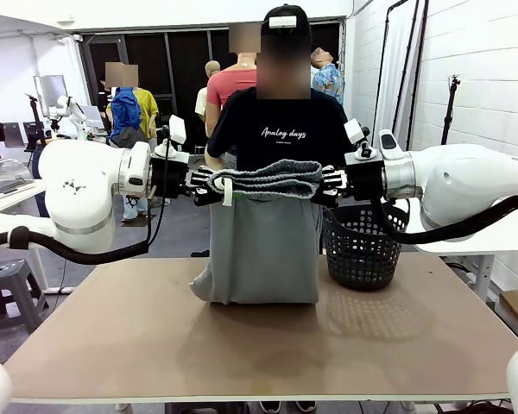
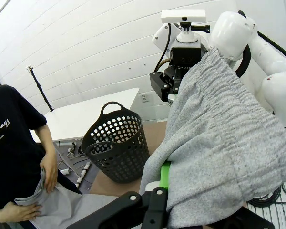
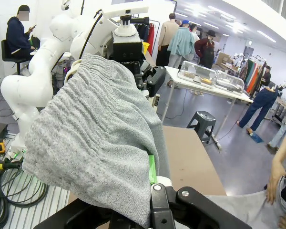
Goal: Fold the training pants.
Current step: Release the ends of the Training pants and then grab the overlapped ends.
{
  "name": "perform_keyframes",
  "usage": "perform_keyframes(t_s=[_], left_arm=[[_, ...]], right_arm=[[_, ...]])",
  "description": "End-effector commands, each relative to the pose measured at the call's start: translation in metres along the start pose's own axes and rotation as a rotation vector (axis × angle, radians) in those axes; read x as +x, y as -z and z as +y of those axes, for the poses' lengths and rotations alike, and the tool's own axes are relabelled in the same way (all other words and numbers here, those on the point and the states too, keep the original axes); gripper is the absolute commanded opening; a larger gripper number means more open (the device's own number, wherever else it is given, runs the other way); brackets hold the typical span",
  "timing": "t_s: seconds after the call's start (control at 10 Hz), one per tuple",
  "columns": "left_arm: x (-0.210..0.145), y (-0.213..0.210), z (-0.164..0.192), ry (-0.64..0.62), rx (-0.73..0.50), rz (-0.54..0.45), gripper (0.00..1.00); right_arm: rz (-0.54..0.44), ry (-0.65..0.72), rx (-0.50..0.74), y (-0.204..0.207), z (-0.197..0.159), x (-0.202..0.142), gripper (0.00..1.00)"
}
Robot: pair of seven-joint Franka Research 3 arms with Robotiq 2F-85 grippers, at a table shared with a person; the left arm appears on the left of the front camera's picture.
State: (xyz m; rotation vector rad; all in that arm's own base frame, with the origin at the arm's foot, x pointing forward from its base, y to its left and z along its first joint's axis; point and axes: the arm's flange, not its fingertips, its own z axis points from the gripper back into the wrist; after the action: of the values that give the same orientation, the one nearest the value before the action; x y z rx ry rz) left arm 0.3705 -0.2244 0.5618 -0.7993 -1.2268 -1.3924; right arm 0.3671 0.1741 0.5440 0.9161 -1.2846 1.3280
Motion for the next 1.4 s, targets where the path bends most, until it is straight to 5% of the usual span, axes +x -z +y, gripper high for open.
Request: perform_keyframes(t_s=[0.0,1.3], left_arm=[[0.0027,0.0007,-0.0004,-0.006,0.008,0.001,0.00],[0.0027,0.0007,-0.0004,-0.006,0.008,0.001,0.00]], right_arm=[[-0.002,-0.006,0.005,0.0005,0.0028,0.0012,0.00],[-0.002,-0.006,0.005,0.0005,0.0028,0.0012,0.00]])
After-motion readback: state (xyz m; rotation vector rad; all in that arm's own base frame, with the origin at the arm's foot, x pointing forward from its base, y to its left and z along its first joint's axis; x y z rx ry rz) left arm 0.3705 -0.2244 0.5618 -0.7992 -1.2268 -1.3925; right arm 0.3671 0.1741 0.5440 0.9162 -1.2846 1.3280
